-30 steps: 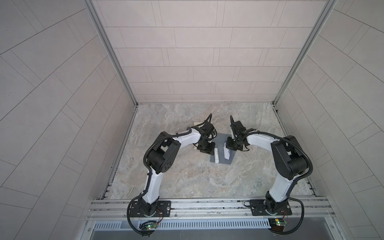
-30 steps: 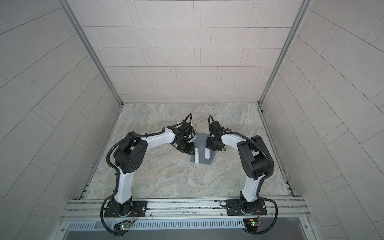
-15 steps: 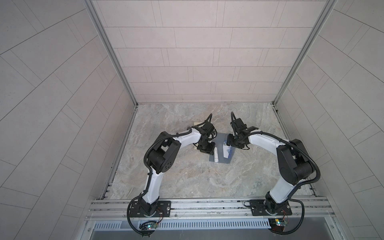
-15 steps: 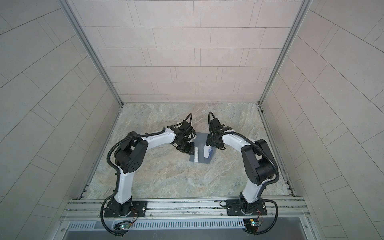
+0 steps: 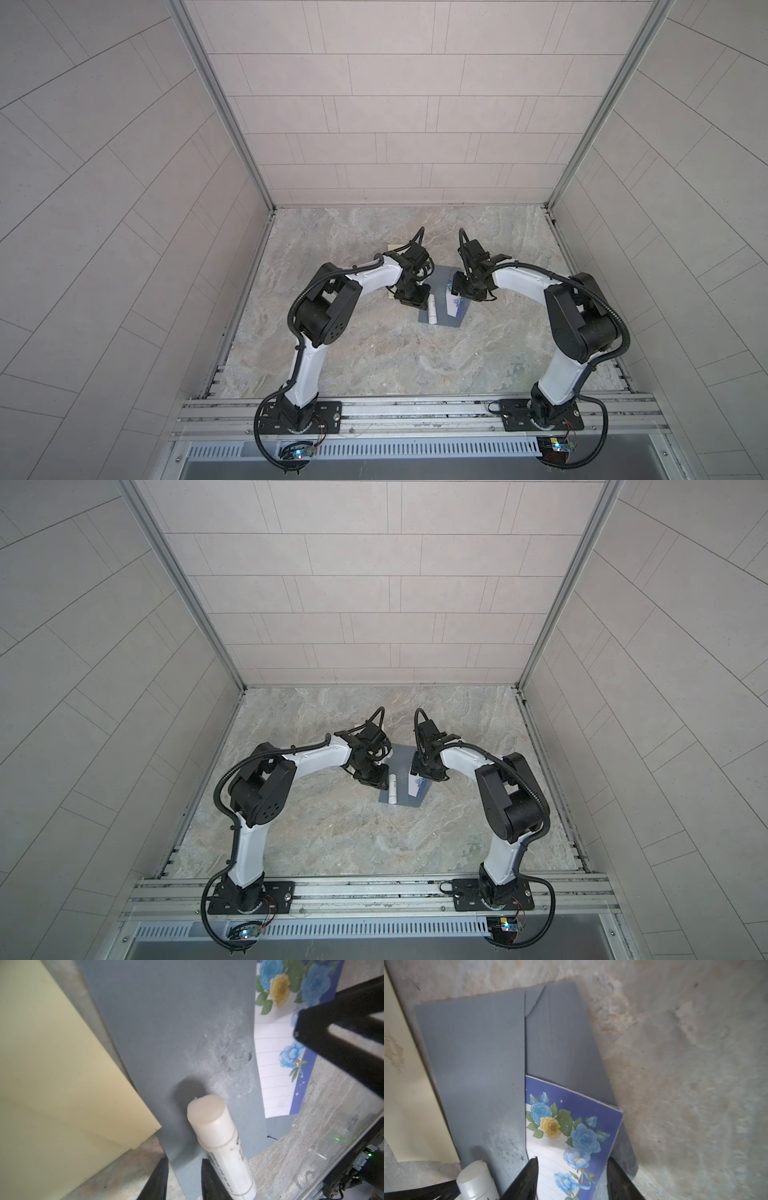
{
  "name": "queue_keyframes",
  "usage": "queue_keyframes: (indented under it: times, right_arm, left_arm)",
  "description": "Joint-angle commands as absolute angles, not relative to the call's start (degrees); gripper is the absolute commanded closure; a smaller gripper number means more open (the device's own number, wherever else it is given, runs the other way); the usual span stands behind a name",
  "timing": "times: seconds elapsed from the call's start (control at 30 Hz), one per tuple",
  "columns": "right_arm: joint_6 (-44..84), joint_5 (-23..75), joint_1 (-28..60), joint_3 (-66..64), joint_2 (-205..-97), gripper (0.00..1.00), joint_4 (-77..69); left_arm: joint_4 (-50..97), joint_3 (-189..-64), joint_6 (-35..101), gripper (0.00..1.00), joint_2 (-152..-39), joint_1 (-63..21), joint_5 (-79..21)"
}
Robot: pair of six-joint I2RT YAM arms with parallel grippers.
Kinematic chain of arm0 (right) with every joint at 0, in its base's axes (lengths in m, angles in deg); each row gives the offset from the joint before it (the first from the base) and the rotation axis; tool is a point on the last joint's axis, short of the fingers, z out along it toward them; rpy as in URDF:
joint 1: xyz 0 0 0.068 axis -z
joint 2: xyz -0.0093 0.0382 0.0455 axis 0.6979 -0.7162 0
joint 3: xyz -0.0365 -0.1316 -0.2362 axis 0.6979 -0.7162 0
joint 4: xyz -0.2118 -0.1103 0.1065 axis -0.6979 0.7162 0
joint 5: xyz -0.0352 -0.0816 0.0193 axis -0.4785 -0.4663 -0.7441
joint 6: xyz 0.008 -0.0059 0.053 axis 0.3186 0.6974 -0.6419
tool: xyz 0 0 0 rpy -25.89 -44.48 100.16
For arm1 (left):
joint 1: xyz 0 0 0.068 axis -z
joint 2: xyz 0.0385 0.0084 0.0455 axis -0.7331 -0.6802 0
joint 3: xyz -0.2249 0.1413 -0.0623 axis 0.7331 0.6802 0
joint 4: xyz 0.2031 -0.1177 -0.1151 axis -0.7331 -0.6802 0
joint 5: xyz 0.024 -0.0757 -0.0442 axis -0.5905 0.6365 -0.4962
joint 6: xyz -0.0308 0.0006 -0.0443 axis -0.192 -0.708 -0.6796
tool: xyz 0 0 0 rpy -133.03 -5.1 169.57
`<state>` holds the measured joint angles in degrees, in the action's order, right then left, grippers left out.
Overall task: Place the letter into the envelope and seal it
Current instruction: 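Push the letter deeper into the grey envelope while the left gripper holds it, then grasp the white glue stick with the right gripper while the left holds the envelope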
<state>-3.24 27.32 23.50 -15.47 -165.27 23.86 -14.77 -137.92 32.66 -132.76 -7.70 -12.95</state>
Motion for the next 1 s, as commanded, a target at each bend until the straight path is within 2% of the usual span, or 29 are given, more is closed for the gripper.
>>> queue_keyframes:
  times: [0.0, 0.33, 0.53, 0.63, 0.83, 0.97]
  right_arm:
    - [-4.29, 28.03, 22.35, -14.99, -166.82, 0.45, 23.46]
    - [-9.29, 34.91, 19.99, -14.42, -169.25, 0.45, 13.97]
    - [-16.45, 38.41, 19.20, -18.53, -169.20, 0.45, 3.40]
    - [-16.71, 34.86, 18.76, -19.28, -167.36, 0.45, 4.64]
    - [-13.52, 21.11, 17.22, -18.77, -160.83, 0.45, 15.12]
    - [-12.24, 21.06, 17.11, -20.22, -157.99, 0.45, 15.76]
  left_arm:
    - [-15.82, -138.66, 34.14, 0.66, -134.32, -7.15, -12.25]
    - [-15.38, -139.61, 34.85, 0.66, -135.47, -7.15, -11.50]
    - [-15.49, -139.65, 34.85, 0.66, -135.47, -7.14, -11.77]
    - [-15.54, -139.42, 34.61, 0.66, -135.17, -7.16, -12.20]
    - [-14.99, -138.67, 34.23, 0.66, -134.64, -7.15, -13.26]
    - [-14.78, -138.59, 33.97, 0.66, -134.28, -7.16, -13.44]
